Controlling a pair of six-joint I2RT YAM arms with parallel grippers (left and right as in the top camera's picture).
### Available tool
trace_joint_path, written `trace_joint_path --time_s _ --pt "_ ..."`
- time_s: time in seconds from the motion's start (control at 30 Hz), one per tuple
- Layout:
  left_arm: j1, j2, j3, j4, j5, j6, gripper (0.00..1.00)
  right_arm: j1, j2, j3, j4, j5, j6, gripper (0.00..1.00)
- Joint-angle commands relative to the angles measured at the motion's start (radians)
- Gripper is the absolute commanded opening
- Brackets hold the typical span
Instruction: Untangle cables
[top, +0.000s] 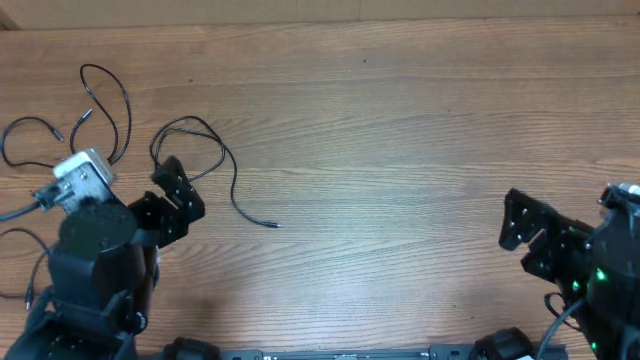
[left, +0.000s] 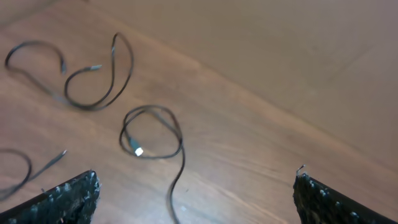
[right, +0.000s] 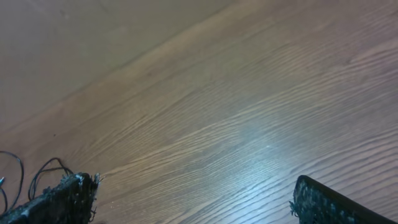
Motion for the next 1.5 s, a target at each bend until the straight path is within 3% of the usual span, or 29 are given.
trace_joint_path --time_s 0.0,0.33,0.7,1.47 --pt "-0.006 -0.035 -0.055 0.000 -0.035 -0.060 1.00 -0.002 -0.066 0.013 0.006 0.020 -0.047 1.00" --pt "-0.006 -0.052 -0.079 -0.023 -0.035 -0.059 1.00 -0.002 -0.210 0.013 -0.024 0.012 -0.106 1.00" --pt "-0.006 -0.037 -0.079 -0.104 -0.032 -0.059 1.00 -0.002 -0.212 0.013 -0.028 0.012 -0.105 1.00" --pt "-0.006 -0.037 -0.079 -0.106 -0.031 -0.059 1.00 -0.002 -0.212 0.013 -0.047 0.013 -0.106 1.00"
